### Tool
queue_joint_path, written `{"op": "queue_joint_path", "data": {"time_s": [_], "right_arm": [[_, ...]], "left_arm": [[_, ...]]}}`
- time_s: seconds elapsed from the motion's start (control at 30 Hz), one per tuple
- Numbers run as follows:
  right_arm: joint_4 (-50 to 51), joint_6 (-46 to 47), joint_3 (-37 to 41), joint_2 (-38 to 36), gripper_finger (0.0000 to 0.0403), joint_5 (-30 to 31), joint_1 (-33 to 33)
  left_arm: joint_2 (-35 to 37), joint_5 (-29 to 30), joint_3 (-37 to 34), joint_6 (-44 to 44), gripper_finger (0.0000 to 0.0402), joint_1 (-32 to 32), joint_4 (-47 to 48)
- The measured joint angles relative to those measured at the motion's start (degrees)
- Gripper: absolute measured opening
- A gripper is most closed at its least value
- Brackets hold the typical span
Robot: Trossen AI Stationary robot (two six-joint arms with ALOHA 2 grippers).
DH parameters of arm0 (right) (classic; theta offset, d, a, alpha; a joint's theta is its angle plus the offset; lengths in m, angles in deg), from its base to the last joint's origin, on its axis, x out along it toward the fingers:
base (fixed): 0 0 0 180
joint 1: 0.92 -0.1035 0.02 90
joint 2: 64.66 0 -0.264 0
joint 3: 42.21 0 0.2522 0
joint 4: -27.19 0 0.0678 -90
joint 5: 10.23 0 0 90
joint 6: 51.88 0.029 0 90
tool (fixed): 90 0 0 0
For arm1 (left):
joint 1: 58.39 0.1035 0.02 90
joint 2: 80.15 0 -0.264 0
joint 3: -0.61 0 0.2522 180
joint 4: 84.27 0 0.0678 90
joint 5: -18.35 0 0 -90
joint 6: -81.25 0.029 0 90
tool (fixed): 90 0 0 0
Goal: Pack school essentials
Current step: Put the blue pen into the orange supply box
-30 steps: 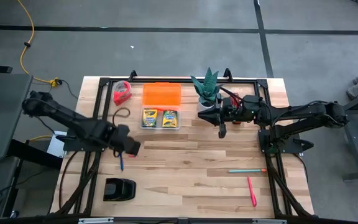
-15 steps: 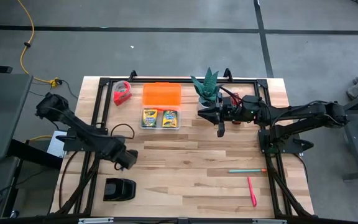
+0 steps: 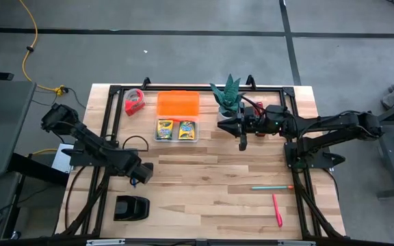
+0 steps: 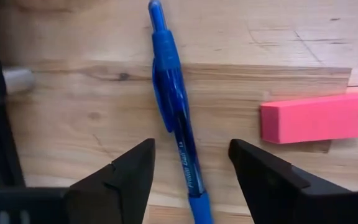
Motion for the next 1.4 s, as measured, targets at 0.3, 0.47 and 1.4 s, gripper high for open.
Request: {"op": "queue_joint_path", "data": {"time_s": [0.3,0.47,1.4], "right_arm": [[0.47,-0.29,0.00,0.00,0.0032,0.08,0.00],[0.68,-0.30,0.00,0.00,0.0032,0.11,0.00],[1.62,0.09,0.00,0.00,0.0032,1.18,-0.02]], "left_arm": [[0.93,0.26,-0.29,0.55,0.0134,0.00,-0.62],[0.93,0.91,-0.29,1.68,0.0076,0.00,-1.02],[32.54,21.39,5.18,18.76,0.0018,0.07,10.84]]}}
